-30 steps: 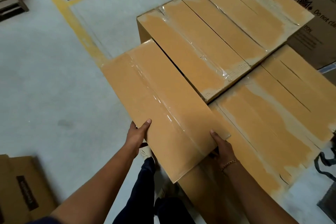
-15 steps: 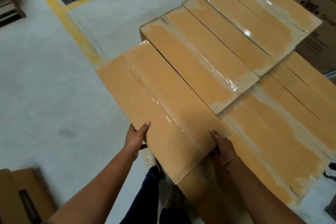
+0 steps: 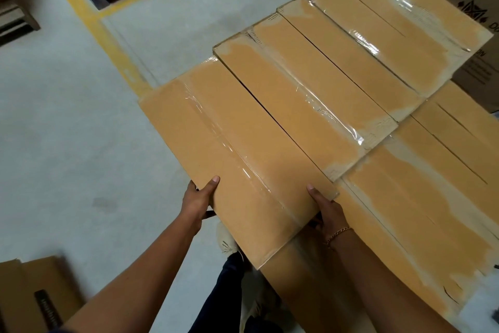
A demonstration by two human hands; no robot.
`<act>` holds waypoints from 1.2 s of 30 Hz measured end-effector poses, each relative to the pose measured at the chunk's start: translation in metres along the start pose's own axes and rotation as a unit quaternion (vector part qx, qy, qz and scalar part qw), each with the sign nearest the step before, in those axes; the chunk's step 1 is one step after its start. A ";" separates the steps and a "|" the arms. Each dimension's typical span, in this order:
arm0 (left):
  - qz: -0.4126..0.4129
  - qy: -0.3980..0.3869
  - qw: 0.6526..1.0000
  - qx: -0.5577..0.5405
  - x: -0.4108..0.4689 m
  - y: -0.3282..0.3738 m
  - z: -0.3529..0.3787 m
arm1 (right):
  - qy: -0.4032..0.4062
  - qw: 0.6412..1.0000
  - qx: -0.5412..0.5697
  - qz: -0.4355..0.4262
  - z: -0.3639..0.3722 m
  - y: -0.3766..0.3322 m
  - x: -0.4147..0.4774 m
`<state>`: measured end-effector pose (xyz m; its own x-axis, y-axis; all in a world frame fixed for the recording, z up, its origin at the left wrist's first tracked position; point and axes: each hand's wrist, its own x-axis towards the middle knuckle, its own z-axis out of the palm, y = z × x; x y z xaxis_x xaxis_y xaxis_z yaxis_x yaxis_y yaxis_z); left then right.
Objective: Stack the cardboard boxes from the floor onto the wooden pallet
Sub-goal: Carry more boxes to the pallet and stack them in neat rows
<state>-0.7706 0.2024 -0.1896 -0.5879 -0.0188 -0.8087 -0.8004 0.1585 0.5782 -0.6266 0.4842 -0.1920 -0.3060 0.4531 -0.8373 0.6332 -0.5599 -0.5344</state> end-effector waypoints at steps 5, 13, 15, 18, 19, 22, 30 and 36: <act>0.001 0.003 1.000 0.003 0.000 0.000 -0.002 | -0.001 1.000 0.000 0.002 -0.002 -0.001 0.001; -0.003 0.034 0.999 0.022 0.017 0.014 -0.009 | 0.021 0.998 -0.044 -0.040 -0.020 -0.004 0.021; 0.004 0.036 0.999 0.021 0.019 0.016 -0.005 | 0.022 0.996 -0.066 -0.055 -0.019 -0.006 0.017; 0.005 0.049 0.999 0.020 0.023 0.017 0.000 | 0.007 0.997 -0.050 -0.059 -0.012 -0.003 0.018; 0.006 0.049 0.999 0.021 0.024 0.018 0.000 | 0.007 0.997 -0.042 -0.056 -0.010 -0.002 0.020; 0.006 0.047 0.999 0.018 0.025 0.019 -0.001 | 0.009 0.998 -0.013 -0.054 -0.004 -0.001 0.023; 0.018 0.047 0.999 0.016 0.031 0.028 -0.006 | 0.014 0.997 0.014 -0.072 0.012 -0.009 0.017; 0.021 0.063 0.998 0.019 0.042 0.043 -0.010 | 0.029 0.993 0.024 -0.109 0.034 -0.016 0.024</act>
<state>-0.8309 0.1988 -0.1973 -0.6328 -0.1351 -0.7624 -0.7711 0.1996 0.6046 -0.6679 0.4803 -0.2070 -0.3895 0.6052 -0.6943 0.5211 -0.4767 -0.7079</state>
